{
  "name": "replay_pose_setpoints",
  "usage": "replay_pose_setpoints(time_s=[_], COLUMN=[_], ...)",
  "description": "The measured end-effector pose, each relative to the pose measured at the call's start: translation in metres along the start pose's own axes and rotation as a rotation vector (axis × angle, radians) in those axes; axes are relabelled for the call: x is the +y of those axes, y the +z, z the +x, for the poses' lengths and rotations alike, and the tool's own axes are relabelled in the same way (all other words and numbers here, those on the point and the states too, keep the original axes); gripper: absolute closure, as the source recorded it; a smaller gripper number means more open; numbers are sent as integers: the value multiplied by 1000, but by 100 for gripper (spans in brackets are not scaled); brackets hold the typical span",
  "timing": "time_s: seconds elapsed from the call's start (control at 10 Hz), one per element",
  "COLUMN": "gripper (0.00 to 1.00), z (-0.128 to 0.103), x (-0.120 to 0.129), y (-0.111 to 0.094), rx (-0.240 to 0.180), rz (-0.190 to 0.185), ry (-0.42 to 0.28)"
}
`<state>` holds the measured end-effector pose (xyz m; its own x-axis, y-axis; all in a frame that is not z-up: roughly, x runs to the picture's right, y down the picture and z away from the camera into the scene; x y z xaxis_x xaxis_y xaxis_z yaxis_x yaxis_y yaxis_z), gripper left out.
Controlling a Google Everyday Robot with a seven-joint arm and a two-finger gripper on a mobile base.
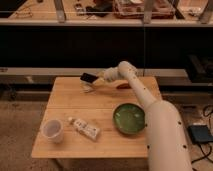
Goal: Place the eraser on the white sponge
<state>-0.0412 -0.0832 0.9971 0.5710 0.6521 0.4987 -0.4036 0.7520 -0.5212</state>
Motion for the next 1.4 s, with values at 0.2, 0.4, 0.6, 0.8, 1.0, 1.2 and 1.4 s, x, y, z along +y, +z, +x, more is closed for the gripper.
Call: replay_pose_setpoints(time_s=[0.2,0.4,0.6,0.8,1.0,1.2,1.4], gripper=[100,94,74,54,32,20,20], z=[0,-2,-3,-1,3,1,-2], x=[-5,-3,1,3,4,7,11], y=[10,17,24,31,35,40,44], rx=[-6,-17,-13,5,21,24,22], rz=[-4,-18,-32,-42,-50,-62,-76], ry=[10,1,-22,-40,-46,-49,-55])
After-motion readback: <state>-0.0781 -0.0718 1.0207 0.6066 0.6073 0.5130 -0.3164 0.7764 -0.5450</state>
